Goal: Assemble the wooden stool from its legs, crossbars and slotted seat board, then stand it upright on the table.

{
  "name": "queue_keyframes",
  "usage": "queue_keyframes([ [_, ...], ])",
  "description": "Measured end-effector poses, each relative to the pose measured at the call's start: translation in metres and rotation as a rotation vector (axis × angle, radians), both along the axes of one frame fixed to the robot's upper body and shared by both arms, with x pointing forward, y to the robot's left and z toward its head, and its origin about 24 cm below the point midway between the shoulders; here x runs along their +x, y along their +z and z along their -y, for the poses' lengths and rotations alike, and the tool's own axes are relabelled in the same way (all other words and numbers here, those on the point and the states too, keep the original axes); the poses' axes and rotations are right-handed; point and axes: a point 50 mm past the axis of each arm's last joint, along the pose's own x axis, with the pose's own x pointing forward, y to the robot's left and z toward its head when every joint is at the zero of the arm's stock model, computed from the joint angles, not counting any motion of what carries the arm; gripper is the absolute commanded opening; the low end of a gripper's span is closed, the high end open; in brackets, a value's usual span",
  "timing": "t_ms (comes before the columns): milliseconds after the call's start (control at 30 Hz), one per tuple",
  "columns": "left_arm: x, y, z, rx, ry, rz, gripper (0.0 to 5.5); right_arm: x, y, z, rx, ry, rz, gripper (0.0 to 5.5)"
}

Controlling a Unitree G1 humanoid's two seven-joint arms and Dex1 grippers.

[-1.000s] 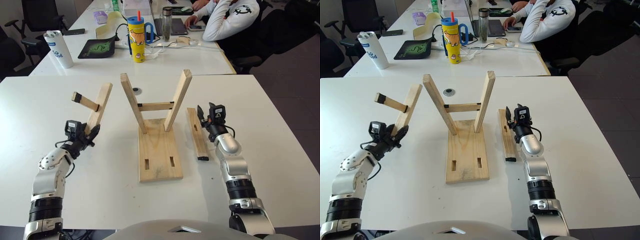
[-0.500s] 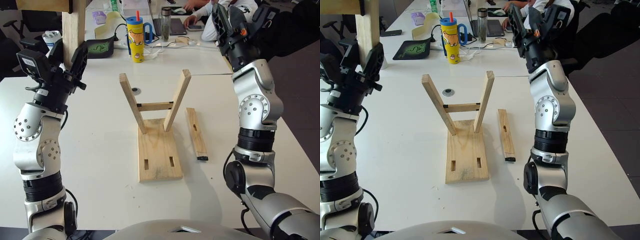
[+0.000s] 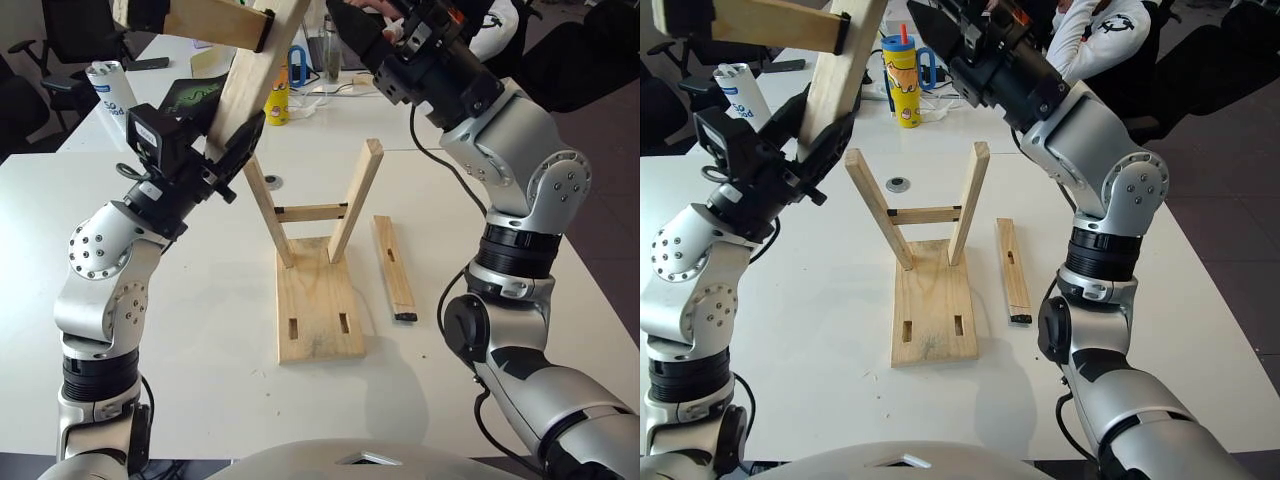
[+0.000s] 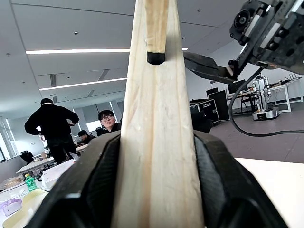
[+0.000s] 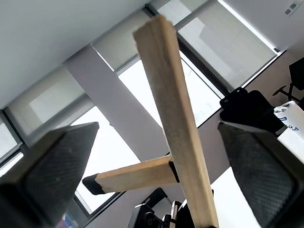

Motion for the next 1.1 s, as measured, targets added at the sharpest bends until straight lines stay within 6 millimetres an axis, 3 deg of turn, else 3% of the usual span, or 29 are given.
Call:
queue_keyframes([
  [167, 0.0, -0.008, 0.013, 0.052, -0.061, -0.027, 2.05, 0.001, -0.001, -0.004, -0.013, -0.008, -0.023, 4.64],
  [433, 0.003, -0.011, 0.013, 0.089, -0.036, -0.03, 2.05, 0.008, 0.001, 0.002, 0.011, -0.103, -0.027, 4.64],
  [1100, 0.003, -0.011, 0.011, 0.147, 0.007, 0.029, 2.05, 0.015, -0.003, 0.006, -0.015, -0.151, -0.048, 1.44],
])
